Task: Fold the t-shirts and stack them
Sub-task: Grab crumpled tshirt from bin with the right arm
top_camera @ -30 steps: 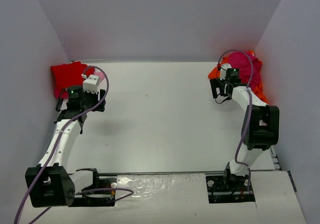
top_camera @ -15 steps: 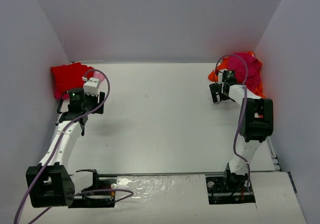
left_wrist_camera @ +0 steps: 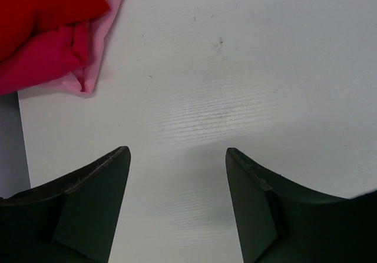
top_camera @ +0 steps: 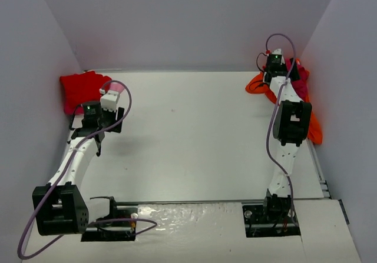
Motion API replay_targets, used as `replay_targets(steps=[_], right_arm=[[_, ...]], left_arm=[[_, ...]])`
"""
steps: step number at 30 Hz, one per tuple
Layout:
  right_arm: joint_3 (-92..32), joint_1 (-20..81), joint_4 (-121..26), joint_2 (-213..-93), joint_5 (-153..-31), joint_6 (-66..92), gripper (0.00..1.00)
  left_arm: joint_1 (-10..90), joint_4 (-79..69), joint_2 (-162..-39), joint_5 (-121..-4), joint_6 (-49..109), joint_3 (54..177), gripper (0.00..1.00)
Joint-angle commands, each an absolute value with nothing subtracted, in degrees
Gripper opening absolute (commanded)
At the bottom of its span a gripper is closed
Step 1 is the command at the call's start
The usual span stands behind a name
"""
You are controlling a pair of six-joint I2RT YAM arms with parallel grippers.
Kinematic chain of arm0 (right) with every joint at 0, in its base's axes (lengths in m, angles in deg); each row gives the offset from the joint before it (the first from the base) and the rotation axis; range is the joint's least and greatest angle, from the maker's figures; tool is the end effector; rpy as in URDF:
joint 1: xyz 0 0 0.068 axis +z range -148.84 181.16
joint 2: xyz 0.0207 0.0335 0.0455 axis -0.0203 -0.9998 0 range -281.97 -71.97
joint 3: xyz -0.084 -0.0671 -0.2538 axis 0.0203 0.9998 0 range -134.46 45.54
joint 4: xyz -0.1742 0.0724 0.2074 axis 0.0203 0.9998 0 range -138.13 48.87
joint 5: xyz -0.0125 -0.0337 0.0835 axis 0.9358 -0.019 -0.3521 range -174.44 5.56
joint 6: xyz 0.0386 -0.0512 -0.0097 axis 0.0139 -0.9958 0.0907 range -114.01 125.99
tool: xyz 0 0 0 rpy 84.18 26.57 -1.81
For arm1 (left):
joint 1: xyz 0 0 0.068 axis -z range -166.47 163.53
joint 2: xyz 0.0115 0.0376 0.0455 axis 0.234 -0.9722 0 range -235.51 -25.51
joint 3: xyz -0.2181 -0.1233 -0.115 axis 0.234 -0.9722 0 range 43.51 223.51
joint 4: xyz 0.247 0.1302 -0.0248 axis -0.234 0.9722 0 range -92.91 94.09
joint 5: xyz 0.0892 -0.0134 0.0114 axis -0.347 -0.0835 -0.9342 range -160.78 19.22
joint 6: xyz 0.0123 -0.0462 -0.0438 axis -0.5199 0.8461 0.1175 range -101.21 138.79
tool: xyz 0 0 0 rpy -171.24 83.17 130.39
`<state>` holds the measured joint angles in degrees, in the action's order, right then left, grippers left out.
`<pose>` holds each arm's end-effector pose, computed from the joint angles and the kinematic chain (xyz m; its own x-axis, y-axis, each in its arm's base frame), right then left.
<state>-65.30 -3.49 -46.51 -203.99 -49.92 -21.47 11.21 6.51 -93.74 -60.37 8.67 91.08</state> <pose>0.5699 -0.0752 0.2271 -0.6136 -0.3312 -0.7168 0.3433 0.7056 -0.6199 0.2974 0.0029 0.2620 -0.4726 0.1538 -0.8678 0.2026 0.9772 0.0629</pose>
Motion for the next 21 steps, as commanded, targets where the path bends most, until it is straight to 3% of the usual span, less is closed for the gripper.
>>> replay_targets(steps=[1,8,9,11,12,13,14,16,21], right_arm=[[-72.18,-5.75,-47.22,-207.05,-46.36,-24.05,1.0],[-81.1,-7.51,-41.6,-214.49,-55.98,-22.96,0.99],[-82.59,-7.64,-40.0,-215.75,-57.85,-22.65,0.95],[-84.06,-7.71,-37.67,-218.16,-60.97,-22.63,0.71],[-84.66,-7.71,-36.61,-219.11,-62.37,-22.63,0.5],[-85.49,-7.71,-35.66,-219.89,-63.49,-22.58,0.21],[-85.9,-7.74,-35.57,-219.94,-63.36,-21.93,0.12],[-86.49,-7.78,-35.51,-219.69,-63.02,-20.66,0.0],[-84.82,-7.08,-35.38,-209.84,-65.17,-18.69,0.0]], left_arm=[[10.94,4.56,-95.91,-61.59,6.72,95.47,0.63],[10.98,3.83,-101.56,-61.56,5.64,97.82,0.63],[11.0,3.49,-102.28,-61.49,5.52,98.1,0.63],[11.13,3.74,-104.01,-61.55,5.57,99.23,0.63],[11.19,4.1,-104.89,-61.55,5.61,99.95,0.62],[11.24,4.43,-105.67,-61.55,5.61,100.57,0.62],[11.28,4.67,-106.16,-61.55,5.58,100.95,0.62],[11.34,5.07,-106.95,-61.55,5.52,101.61,0.62],[11.42,4.82,-105.21,-61.55,5.7,101.24,0.62]])
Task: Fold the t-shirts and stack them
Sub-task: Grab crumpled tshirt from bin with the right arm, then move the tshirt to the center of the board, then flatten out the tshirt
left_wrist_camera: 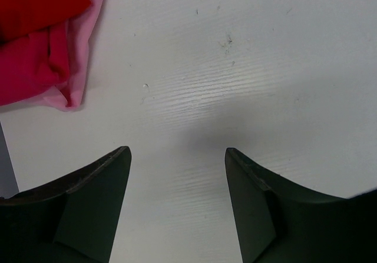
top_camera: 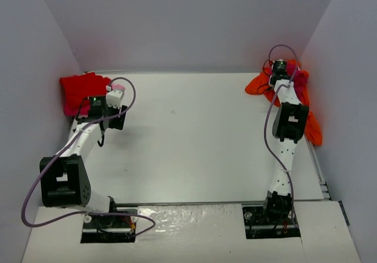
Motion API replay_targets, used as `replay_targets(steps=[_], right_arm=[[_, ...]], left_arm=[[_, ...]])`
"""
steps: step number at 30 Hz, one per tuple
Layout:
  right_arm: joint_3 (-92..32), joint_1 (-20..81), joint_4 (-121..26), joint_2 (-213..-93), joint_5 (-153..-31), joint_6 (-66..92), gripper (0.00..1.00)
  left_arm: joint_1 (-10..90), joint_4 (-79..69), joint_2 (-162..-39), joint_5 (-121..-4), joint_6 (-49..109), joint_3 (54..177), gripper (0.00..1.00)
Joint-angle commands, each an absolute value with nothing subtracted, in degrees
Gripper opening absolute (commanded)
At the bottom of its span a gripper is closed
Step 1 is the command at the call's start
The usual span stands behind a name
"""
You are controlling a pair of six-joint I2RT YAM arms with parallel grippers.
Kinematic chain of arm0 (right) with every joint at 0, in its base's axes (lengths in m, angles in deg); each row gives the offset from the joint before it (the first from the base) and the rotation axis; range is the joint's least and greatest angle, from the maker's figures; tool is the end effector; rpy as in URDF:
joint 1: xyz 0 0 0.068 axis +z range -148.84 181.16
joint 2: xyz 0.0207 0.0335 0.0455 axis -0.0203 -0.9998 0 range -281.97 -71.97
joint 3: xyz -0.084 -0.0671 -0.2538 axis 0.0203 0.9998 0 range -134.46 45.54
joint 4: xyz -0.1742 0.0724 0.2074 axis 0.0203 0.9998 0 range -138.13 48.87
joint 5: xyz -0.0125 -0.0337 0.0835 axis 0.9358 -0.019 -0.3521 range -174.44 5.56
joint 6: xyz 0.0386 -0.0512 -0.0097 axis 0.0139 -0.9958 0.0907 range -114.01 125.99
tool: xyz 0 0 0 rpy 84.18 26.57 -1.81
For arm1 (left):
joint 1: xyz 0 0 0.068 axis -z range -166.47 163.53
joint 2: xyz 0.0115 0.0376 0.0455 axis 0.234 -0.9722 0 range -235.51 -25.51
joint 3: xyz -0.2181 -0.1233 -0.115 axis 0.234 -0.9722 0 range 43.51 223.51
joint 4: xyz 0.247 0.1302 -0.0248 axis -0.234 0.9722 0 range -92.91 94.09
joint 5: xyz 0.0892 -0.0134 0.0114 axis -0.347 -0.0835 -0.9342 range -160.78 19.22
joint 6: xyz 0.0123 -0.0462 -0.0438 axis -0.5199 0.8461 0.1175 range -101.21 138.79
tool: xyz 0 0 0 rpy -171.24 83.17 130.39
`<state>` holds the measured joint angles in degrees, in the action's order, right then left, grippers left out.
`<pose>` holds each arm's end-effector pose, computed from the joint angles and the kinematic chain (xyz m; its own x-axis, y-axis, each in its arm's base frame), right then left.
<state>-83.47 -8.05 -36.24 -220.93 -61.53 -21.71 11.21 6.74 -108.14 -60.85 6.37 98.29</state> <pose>0.6096 -0.1189 0.1534 -0.6813 -0.3232 -0.6568 0.1777 0.7974 -0.5766 0.3464 0.0053 0.2321 -0.5732 0.1888 -0.7973 0.2254 0.9719 0.0681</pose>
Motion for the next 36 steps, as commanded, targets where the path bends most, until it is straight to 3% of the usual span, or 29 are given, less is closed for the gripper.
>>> replay_targets(steps=[1,8,14,17,18,19,21,22,27,32,36], right_arm=[[-83.34,-6.77,-35.33,-206.44,-66.48,-18.05,0.0],[-69.96,0.42,-37.15,-178.23,-76.62,-14.8,0.0],[-48.74,6.68,-36.03,-159.53,-105.55,-15.81,0.0],[-41.7,11.6,-28.24,-152.56,-116.28,-20.83,0.01],[-39.86,12.2,-25.44,-150.95,-119.59,-21.79,0.1],[-38.08,12.5,-22.68,-149.54,-122.4,-22.62,0.29],[-35.09,12.68,-21.51,-147.63,-122.85,-25.05,0.89],[-33.39,12.68,-21.48,-147.02,-120.7,-25.72,1.0],[-26.1,12.77,-20.7,-148.92,-113.84,-29.99,1.0],[-28.02,12.84,-20.18,-157.2,-107.56,-27.89,1.0],[-29.29,13.03,-21.42,-162.56,-100.67,-27.51,1.0]], left_arm=[[11.42,4.71,-104.68,-61.5,5.81,100.92,0.62],[11.51,4.55,-100.75,-60.04,6.98,98.46,0.62],[11.78,5.75,-98.59,-58.92,7.67,98.71,0.62],[12.01,7.72,-97.51,-57.97,7.0,99.08,0.62],[12.1,8.04,-97.12,-57.72,6.73,98.97,0.62],[12.21,8.16,-96.7,-57.59,6.49,98.78,0.62],[12.48,8.25,-96.35,-57.34,6.14,98.34,0.62],[12.48,8.25,-96.36,-57.43,6.05,98.0,0.62],[12.66,8.78,-97.78,-57.32,6.32,98.62,0.62],[12.92,9.3,-99.02,-55.61,6.22,98.97,0.62],[17.81,18.07,-101.5,-47.37,0.86,102.3,0.64]])
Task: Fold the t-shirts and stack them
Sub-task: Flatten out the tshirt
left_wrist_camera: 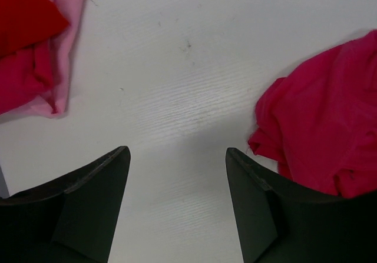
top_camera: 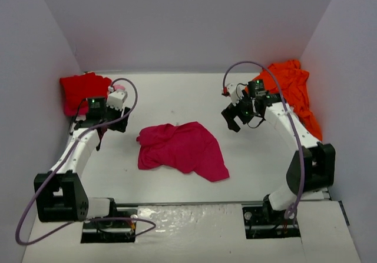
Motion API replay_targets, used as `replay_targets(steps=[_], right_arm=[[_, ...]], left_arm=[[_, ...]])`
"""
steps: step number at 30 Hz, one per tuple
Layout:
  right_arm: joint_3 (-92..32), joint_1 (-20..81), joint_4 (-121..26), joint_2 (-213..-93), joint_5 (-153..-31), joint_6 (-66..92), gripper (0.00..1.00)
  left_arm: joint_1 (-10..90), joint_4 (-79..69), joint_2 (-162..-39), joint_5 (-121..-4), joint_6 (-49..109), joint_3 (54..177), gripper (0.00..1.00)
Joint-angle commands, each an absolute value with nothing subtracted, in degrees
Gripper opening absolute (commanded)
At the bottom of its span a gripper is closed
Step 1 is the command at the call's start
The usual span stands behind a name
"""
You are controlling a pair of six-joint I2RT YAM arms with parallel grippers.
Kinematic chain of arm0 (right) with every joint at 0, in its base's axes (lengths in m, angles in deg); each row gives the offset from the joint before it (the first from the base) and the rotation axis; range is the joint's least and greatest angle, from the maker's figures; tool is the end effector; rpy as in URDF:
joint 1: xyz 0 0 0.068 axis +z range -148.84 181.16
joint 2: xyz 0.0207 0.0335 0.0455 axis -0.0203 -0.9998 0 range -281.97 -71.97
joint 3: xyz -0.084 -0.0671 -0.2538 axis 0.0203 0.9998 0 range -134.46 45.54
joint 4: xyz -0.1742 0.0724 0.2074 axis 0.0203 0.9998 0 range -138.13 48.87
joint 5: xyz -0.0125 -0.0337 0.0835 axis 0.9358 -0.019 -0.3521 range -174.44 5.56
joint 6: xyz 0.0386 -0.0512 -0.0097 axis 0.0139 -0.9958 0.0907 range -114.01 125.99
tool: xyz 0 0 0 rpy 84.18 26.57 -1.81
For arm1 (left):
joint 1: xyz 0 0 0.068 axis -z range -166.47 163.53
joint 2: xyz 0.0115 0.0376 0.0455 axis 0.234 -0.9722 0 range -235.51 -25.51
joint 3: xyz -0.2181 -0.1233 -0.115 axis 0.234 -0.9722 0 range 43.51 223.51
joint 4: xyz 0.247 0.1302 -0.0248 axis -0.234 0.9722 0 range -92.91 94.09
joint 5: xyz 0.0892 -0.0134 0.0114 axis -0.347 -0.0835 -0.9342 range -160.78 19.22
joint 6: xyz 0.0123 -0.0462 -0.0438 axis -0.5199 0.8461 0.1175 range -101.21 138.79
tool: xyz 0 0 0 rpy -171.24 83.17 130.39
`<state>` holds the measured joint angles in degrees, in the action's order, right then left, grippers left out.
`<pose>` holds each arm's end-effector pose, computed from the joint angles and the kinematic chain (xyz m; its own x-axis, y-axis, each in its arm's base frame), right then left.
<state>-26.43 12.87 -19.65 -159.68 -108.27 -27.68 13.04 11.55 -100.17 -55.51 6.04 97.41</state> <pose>0.3552 0.0945 0.2821 -0.3083 -0.5817 -0.7527 -0.7690 0.6182 -0.1628 0.3189 -0.0106 0.2622 -0.5168 0.2085 -0.8303 0.3291 0.9437 0.0322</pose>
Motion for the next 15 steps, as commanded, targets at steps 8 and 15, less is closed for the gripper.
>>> replay_targets(steps=[8,15], right_arm=[[-26.35,13.2,-24.79,-164.97,-96.83,-26.74,1.0],[-23.13,13.29,-26.51,-163.55,-94.84,-26.59,1.0]], left_arm=[[36.68,25.92,-110.9,-53.94,-7.92,105.13,0.67],[39.42,21.64,-114.35,-62.04,-9.28,102.54,0.66]])
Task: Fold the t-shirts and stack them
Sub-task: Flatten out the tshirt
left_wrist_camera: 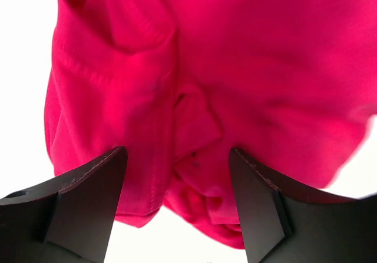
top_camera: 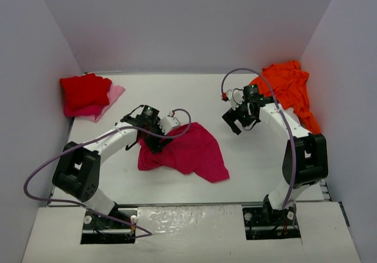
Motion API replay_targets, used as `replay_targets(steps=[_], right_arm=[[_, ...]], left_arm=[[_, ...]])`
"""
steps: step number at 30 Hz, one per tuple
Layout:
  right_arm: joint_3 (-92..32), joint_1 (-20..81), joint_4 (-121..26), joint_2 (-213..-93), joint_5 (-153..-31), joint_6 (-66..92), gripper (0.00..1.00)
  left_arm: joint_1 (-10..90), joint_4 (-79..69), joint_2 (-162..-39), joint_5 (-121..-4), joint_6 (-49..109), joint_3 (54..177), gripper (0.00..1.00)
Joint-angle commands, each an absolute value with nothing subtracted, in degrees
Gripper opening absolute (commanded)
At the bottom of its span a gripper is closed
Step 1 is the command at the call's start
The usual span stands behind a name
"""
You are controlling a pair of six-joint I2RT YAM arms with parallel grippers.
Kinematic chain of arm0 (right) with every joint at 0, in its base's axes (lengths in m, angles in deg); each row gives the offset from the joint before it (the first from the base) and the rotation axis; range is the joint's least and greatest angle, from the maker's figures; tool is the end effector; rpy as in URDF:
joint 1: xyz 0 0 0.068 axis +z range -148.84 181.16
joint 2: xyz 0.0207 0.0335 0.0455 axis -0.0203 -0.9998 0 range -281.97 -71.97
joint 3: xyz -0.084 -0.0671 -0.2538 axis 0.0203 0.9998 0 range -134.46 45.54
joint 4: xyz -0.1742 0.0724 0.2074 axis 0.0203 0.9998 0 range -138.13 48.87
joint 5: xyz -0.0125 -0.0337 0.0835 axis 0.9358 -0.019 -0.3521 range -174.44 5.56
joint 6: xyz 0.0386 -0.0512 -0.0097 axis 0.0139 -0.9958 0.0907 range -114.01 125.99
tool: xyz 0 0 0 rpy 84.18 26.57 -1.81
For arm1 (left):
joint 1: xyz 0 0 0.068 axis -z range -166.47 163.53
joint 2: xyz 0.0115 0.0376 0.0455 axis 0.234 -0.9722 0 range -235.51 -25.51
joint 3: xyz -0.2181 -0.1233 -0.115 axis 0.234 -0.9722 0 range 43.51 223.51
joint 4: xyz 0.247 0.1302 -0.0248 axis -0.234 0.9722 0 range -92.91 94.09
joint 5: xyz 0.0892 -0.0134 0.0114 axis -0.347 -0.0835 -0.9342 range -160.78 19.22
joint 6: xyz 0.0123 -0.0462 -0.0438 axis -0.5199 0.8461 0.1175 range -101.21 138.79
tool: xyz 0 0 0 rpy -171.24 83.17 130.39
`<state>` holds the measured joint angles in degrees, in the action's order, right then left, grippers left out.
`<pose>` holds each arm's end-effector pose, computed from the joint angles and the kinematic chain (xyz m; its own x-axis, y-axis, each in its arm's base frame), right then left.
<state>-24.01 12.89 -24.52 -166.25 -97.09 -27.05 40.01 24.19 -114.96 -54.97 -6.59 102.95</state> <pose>0.3775 0.0897 0.2310 -0.4274 -0.6320 -0.6465 -0.6845 0.6933 -0.2252 0.3013 -0.1656 0.1968 -0.4384 0.6792 -0.5887 0.8294 0.5580 0.0260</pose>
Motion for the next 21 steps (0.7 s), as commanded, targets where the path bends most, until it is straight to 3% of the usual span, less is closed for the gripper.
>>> replay_targets(steps=[1,3,6,10,16,21], right_arm=[[-22.87,13.29,-26.69,-163.55,-94.88,-26.55,1.0],[-22.91,13.38,-27.02,-163.88,-94.98,-26.12,1.0],[-23.36,13.94,-26.94,-164.11,-95.37,-25.12,1.0],[-22.85,15.97,-26.86,-162.94,-95.22,-24.49,1.0],[-19.62,18.44,-27.12,-160.86,-93.15,-24.95,1.0],[-18.9,19.2,-27.37,-160.43,-93.61,-24.77,1.0]], left_arm=[[39.51,19.85,-114.48,-63.84,-9.49,101.85,0.64],[39.55,16.76,-115.94,-68.58,-9.27,100.94,0.5],[39.49,14.64,-119.43,-76.25,-8.72,102.51,0.4],[39.45,12.53,-122.97,-84.27,-7.36,106.09,0.0],[38.77,19.33,-112.91,-82.41,-5.11,115.13,0.0],[29.82,28.95,-101.66,-61.4,3.0,135.54,0.0]])
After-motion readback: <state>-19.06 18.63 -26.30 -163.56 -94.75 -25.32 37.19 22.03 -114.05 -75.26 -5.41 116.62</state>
